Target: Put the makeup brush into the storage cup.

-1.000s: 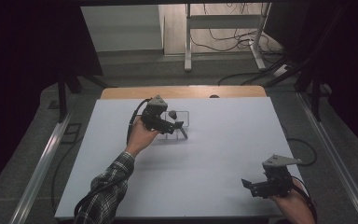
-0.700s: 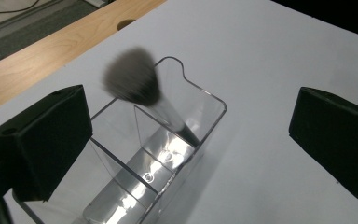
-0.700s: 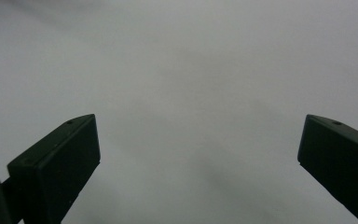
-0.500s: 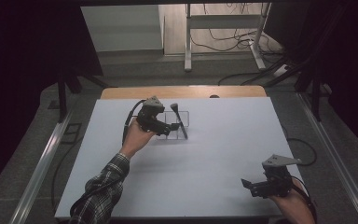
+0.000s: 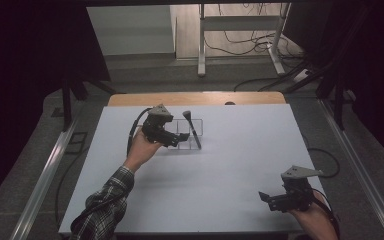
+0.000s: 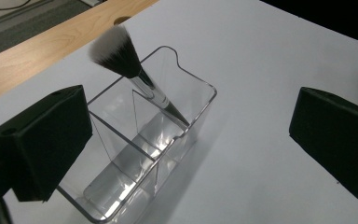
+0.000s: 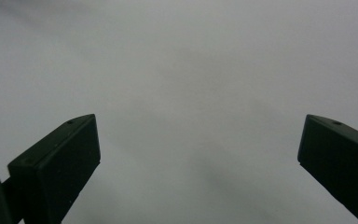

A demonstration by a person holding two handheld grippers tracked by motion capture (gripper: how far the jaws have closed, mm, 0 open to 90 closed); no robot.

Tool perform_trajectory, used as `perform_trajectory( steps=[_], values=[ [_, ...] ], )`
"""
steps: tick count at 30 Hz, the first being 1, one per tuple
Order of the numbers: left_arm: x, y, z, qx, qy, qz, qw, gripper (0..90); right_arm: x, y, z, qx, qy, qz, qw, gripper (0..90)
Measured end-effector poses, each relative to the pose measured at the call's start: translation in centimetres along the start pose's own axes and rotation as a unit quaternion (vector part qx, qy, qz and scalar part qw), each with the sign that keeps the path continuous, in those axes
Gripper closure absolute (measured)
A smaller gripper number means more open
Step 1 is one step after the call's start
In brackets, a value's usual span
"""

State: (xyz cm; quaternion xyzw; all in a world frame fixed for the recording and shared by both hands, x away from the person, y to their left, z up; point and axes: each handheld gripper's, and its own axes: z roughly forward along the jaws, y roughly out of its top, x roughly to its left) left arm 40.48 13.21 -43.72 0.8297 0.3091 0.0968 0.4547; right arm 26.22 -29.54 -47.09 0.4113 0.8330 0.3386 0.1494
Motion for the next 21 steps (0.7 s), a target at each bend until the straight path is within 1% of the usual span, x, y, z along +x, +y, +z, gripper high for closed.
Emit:
perform_trajectory(
  steps=[4, 8, 17, 21],
  values=[
    [-0.2, -0.2, -0.4, -0.001, 0.000, 0.002, 1.0000, 0.0, 0.0, 0.0, 0.0, -0.001, 0.000, 0.000, 1.0000, 0.0],
    [-0.4, -0.6, -0.8, 0.001, 0.006, 0.003, 1.0000, 0.0, 0.0, 0.0, 0.0, 0.000, -0.001, 0.000, 1.0000, 0.0],
    [-0.7, -1.5, -1.5, -0.003, 0.006, 0.002, 1.0000, 0.0, 0.0, 0.0, 0.0, 0.000, -0.001, -0.001, 1.0000, 0.0],
    [-0.6, -2.1, -1.7, -0.008, 0.006, -0.002, 0.9999, 0.0, 0.0, 0.0, 0.0, 0.000, -0.002, -0.001, 1.0000, 0.0]
  ],
)
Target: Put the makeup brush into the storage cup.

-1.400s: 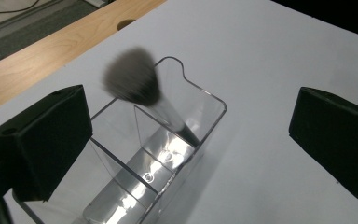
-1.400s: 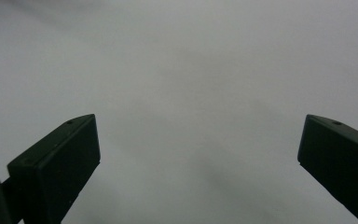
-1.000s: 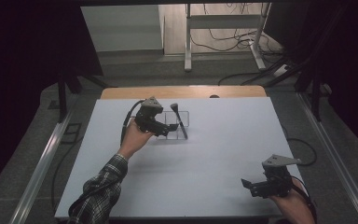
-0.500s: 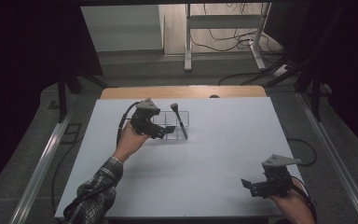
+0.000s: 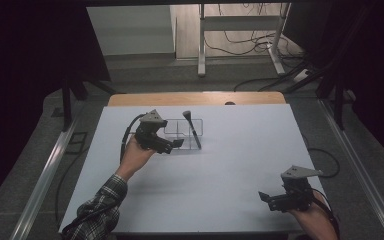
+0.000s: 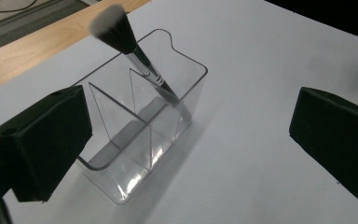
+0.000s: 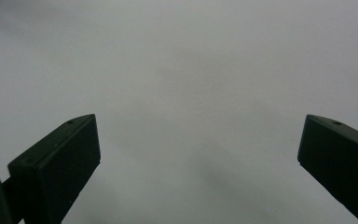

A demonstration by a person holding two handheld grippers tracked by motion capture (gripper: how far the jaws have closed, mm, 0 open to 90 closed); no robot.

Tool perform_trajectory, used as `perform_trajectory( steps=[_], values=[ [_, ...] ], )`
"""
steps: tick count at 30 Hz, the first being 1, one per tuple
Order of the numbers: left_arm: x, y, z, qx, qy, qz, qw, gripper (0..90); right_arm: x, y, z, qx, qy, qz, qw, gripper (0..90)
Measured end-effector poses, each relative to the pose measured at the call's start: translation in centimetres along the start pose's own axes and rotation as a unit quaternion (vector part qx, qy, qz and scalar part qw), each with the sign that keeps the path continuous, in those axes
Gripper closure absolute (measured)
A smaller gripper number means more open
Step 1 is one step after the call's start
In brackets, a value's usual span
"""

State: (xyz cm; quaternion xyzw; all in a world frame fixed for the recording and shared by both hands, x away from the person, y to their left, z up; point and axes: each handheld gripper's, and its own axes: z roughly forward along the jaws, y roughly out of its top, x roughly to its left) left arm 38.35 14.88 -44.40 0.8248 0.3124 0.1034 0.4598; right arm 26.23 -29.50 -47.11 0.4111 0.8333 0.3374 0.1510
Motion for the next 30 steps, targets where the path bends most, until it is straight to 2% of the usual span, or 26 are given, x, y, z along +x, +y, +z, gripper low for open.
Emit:
perform_trajectory(
  steps=[10, 24, 30],
  values=[
    [0.0, -1.2, -0.4, 0.002, 0.001, -0.004, 1.0000, 0.0, 0.0, 0.0, 0.0, 0.001, 0.000, 0.000, 1.0000, 0.0],
    [-0.3, -2.2, -1.6, 0.001, 0.006, -0.009, 0.9999, 0.0, 0.0, 0.0, 0.0, -0.001, -0.001, -0.002, 1.0000, 0.0],
    [-0.5, -2.5, -2.1, -0.003, 0.002, -0.013, 0.9999, 0.0, 0.0, 0.1, -0.1, -0.003, 0.000, -0.002, 1.0000, 0.0]
  ],
)
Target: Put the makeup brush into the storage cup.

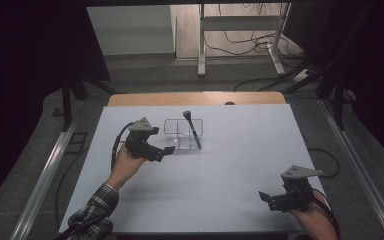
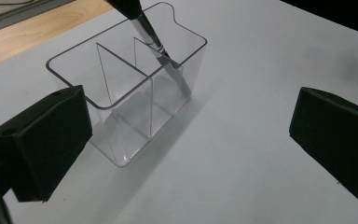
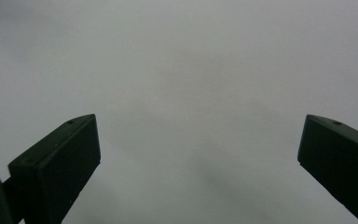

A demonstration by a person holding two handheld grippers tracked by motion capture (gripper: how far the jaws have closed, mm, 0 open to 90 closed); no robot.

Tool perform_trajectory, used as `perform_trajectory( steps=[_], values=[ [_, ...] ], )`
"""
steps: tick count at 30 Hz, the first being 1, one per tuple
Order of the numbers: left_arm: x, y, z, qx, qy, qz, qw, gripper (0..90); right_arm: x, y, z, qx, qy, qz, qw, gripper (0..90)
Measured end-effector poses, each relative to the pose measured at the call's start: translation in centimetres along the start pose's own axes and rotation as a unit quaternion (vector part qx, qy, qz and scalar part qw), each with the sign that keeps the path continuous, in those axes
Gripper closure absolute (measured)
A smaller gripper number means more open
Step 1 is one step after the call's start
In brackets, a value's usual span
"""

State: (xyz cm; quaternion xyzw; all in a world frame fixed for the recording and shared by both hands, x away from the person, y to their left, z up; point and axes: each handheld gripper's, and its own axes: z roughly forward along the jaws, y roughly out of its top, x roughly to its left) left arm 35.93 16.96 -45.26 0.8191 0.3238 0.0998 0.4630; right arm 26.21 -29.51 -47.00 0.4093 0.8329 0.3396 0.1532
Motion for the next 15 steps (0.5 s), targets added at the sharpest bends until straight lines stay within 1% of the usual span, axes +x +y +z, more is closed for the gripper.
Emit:
perform_trajectory(
  steps=[3, 9, 15],
  values=[
    [-0.23, -0.18, -0.13, 0.000, 0.001, 0.001, 1.0000, 0.0, 0.00, 0.01, 0.00, 0.001, 0.001, 0.000, 1.0000, 0.0],
    [-0.62, -0.50, -0.57, -0.005, -0.005, -0.003, 1.0000, 0.0, 0.07, 0.03, -0.01, 0.000, 0.002, -0.003, 1.0000, 0.0],
    [-0.92, -0.94, -0.82, -0.002, -0.006, -0.002, 1.0000, 0.0, 0.08, 0.05, -0.07, 0.000, 0.003, -0.004, 1.0000, 0.0]
  ],
)
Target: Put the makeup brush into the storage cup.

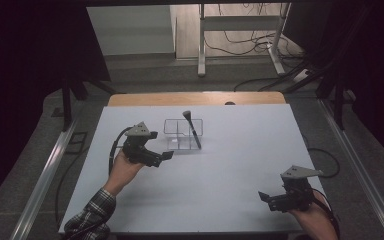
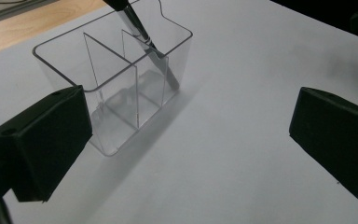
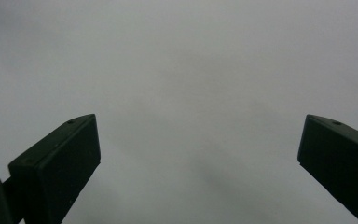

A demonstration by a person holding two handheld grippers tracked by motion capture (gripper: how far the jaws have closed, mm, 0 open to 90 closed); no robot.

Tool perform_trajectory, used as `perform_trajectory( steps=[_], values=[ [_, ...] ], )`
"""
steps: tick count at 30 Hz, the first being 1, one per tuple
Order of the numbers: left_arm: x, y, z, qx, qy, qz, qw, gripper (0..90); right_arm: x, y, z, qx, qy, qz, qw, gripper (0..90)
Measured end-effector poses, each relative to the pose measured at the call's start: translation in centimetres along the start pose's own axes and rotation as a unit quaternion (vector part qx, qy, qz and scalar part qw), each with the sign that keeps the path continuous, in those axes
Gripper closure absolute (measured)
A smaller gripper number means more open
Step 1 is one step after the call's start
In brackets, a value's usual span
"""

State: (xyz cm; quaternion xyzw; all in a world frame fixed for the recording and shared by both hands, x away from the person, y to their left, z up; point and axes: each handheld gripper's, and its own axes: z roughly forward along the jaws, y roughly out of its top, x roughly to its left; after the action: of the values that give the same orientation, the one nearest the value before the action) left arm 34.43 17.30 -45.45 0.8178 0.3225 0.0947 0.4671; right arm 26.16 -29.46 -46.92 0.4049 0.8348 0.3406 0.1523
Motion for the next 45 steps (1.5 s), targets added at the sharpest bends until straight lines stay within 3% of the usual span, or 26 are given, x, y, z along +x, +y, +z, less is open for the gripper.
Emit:
perform_trajectory(
  steps=[45],
  values=[
    [-2.5, -2.7, -2.7, -0.008, 0.002, -0.007, 0.9999, 0.0, 0.0, 0.0, -0.1, -0.004, -0.001, 0.000, 1.0000, 0.0]
  ],
)
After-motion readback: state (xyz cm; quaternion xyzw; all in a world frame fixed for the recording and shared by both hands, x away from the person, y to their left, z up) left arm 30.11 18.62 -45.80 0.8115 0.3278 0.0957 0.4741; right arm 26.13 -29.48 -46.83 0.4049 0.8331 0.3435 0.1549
